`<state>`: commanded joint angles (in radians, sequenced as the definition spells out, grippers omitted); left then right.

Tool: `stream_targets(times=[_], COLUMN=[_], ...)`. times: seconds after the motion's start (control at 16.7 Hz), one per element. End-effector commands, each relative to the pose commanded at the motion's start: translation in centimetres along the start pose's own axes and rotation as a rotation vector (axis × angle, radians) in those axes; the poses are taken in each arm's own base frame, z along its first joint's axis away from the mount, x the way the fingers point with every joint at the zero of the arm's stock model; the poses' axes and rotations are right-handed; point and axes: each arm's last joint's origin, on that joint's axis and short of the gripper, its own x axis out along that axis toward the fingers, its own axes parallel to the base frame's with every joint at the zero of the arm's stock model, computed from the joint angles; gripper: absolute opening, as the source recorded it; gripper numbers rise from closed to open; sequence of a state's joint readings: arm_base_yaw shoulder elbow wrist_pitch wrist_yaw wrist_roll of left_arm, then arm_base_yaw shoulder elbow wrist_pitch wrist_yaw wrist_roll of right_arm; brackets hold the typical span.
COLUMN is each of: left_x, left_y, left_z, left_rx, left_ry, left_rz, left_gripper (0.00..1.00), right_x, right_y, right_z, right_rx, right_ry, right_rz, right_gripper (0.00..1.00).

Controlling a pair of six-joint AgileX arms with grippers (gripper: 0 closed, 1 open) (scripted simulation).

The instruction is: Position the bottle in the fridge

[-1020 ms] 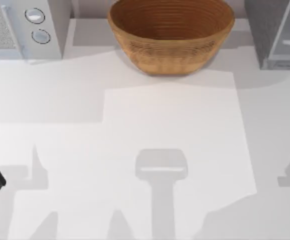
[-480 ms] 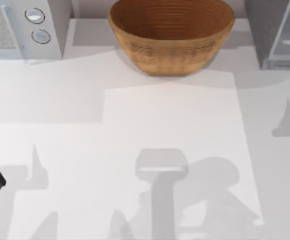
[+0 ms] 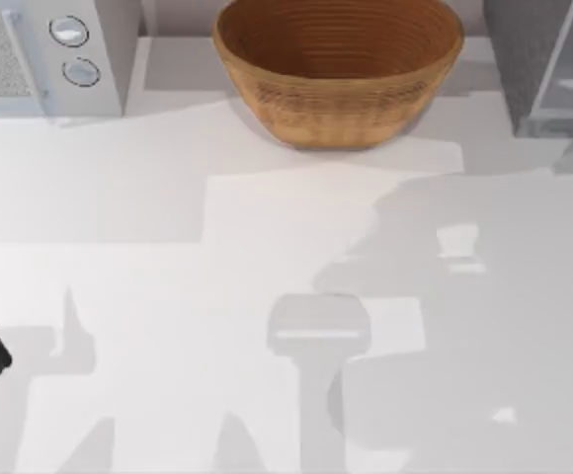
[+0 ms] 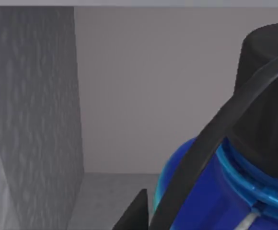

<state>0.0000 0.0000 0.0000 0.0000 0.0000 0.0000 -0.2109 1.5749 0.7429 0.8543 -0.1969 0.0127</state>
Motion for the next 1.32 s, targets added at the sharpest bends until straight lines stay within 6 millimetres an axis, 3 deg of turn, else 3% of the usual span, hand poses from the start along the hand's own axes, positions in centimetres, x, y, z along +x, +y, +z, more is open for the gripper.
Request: stream_targets(times=[0.24,0.48,0.96,1.32], left_x=[0.0,0.0,0.0,0.0], left_y=[0.0,0.0,0.0,0.0], left_z=[0.0,0.0,0.0,0.0], left_rx=[0.000,0.000,0.000,0.000], left_ry=[0.000,0.000,0.000,0.000], left_rz=[0.000,0.000,0.000,0.000], left_gripper=[1.00,1.00,1.00,1.00], right_x=[5.0,7.2,7.7,11.9], right_y=[-2.5,-3.9,-3.9,-4.1], right_z=[-5.3,-9.0,-9.7,-9.6], right_rx=[0.005,0.009,0.013,0.015], right_ry=[0.020,0.021,0.023,0.021], right_rz=[0.001,0.003,0.009,0.010], right_gripper=[0.01,0.01,0.01,0.01])
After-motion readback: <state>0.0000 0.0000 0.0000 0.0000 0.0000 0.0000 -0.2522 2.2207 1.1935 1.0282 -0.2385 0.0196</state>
